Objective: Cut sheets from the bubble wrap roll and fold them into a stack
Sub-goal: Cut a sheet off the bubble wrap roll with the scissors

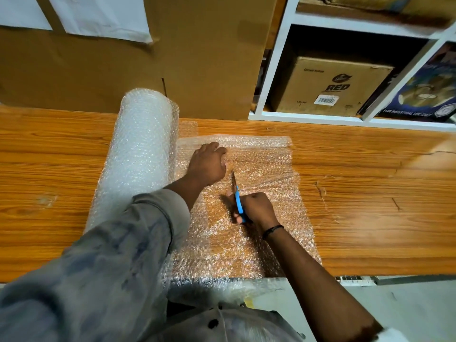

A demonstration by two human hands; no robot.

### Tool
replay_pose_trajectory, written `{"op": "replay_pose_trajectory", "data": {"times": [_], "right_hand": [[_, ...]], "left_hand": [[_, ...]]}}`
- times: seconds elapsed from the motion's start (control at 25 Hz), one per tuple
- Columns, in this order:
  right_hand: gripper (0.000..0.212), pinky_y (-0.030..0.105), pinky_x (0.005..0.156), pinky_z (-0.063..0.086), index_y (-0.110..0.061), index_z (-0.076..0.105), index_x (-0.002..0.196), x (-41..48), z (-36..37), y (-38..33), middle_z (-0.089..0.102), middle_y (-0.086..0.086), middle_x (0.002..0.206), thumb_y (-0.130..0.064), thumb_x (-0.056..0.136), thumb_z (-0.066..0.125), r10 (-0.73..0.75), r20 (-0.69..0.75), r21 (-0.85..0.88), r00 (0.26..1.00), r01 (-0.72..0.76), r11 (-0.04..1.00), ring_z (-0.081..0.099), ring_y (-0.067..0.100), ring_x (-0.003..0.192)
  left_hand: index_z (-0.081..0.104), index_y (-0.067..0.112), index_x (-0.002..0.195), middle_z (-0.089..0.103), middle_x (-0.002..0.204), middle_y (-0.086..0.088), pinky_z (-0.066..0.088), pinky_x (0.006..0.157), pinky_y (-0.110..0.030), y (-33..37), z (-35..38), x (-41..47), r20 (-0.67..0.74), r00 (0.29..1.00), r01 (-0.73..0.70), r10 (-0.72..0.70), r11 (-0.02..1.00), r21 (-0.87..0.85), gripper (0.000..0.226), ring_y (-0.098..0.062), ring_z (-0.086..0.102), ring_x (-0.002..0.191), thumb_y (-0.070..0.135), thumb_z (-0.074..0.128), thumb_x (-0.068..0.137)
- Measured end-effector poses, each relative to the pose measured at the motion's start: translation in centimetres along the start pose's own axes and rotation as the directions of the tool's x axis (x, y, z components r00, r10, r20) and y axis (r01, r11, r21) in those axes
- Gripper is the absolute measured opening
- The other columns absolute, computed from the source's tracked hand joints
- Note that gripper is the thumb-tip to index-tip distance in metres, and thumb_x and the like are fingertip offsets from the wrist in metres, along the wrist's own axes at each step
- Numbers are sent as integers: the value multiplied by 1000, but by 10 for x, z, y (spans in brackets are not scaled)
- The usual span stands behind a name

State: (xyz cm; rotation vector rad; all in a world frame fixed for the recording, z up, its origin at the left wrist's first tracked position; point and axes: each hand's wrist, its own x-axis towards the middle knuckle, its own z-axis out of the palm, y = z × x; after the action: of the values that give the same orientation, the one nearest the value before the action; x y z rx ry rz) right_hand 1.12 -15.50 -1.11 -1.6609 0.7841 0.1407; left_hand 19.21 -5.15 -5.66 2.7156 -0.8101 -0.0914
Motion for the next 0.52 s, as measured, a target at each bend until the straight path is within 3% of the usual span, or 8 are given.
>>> {"op": "replay_pose_trajectory", "data": {"times": [0.12, 0.24, 0.36, 0.44, 0.52], "right_hand": [[44, 27, 54, 52, 17, 72, 88, 0, -1, 1, 71, 13, 62, -26, 83, 73, 8, 5, -15, 1000, -8, 1000, 63, 25, 49], [39, 20, 44, 45, 19, 70, 93, 3, -1, 0, 71, 13, 62, -20, 87, 68, 27, 2, -32, 1000, -27, 999, 62, 22, 45], [32, 16, 39, 40, 19, 71, 89, 5, -3, 2, 68, 10, 55, -12, 92, 64, 37, 8, -43, 999, -37, 998, 58, 17, 38], [30, 16, 38, 38, 17, 72, 86, 5, -3, 2, 67, 11, 54, -11, 92, 64, 45, 12, -24, 999, -44, 999, 56, 16, 36], [30, 17, 38, 36, 13, 74, 85, 6, -3, 0, 69, 15, 60, -16, 91, 69, 61, 34, -4, 998, -61, 998, 57, 17, 37]], "left_hand": [[21, 29, 163, 7, 173, -8, 12, 126, -53, -7, -9, 15, 179, 982, 60, -66, 997, 42, 81, -36, 6, 158, 51, 58, 95], [6, 29, 165, -11, 172, -10, -2, 126, -56, -12, -15, 25, 291, 954, 55, -74, 996, 73, 91, -39, -11, 157, 60, 55, 96], [11, 28, 164, -14, 171, -12, 0, 127, -55, -14, -10, 16, 156, 987, 33, -40, 998, 49, 88, -40, -9, 157, 58, 57, 95], [22, 26, 161, -5, 172, -14, 5, 128, -54, -15, 2, -1, 10, 1000, -26, 25, 999, 39, 75, -39, -1, 158, 51, 55, 98], [27, 25, 161, 3, 172, -12, 4, 128, -52, -16, 15, -19, -22, 998, -52, 53, 998, 42, 64, -37, 3, 158, 49, 45, 104]]}}
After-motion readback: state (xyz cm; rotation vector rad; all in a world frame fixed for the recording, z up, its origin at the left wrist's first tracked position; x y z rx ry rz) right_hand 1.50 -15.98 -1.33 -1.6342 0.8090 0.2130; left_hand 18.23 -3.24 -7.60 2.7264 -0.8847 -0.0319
